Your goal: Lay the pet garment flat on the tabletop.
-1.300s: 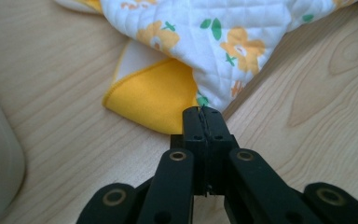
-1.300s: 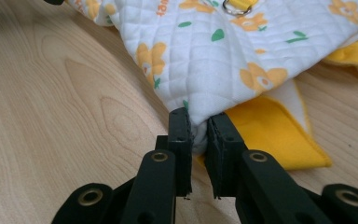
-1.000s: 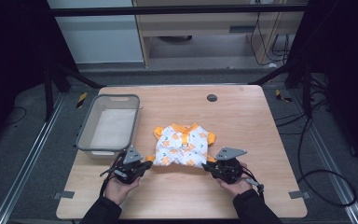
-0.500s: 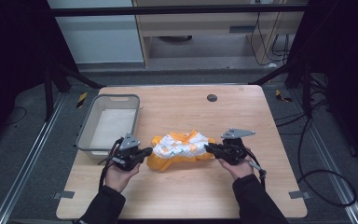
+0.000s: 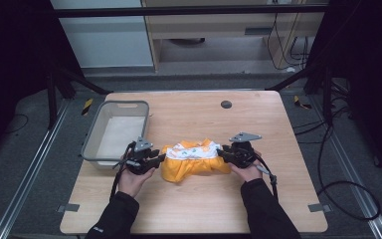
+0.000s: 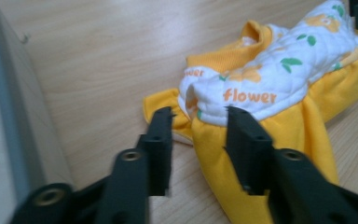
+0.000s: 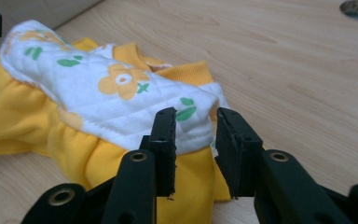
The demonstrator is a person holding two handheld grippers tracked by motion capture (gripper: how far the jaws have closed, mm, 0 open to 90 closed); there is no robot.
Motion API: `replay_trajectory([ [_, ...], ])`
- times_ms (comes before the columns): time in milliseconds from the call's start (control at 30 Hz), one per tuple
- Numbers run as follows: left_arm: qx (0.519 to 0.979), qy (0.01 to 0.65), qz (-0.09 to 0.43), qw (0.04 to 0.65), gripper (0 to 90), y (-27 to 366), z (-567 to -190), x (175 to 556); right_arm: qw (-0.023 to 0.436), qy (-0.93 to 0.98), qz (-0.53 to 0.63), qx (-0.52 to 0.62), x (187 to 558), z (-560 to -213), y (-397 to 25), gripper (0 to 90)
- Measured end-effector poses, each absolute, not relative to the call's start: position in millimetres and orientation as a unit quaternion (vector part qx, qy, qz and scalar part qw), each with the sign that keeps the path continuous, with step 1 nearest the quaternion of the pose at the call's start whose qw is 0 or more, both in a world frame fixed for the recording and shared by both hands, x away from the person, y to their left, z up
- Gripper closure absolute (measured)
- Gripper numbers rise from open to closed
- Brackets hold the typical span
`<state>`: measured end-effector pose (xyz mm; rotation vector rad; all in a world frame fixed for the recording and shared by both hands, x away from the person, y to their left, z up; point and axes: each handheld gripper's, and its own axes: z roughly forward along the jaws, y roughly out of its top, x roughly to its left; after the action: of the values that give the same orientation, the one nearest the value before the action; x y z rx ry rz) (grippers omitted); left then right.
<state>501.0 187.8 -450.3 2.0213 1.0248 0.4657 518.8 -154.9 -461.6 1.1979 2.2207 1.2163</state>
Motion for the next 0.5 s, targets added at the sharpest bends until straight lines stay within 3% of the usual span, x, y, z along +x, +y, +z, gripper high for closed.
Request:
replay_trajectory([
  [167, 0.804, 0.389, 0.175, 0.415, 44.5, 196.4, -442.4, 485.9, 0.174, 0.777, 0.449, 0.405, 503.2, -444.4, -170.3, 59.2],
  [500, 0.813, 0.386, 0.166, 0.403, 36.4, 203.6, -456.1, 463.4, 0.173, 0.782, 0.453, 0.392, 469.4, -447.7, -199.0, 50.9],
])
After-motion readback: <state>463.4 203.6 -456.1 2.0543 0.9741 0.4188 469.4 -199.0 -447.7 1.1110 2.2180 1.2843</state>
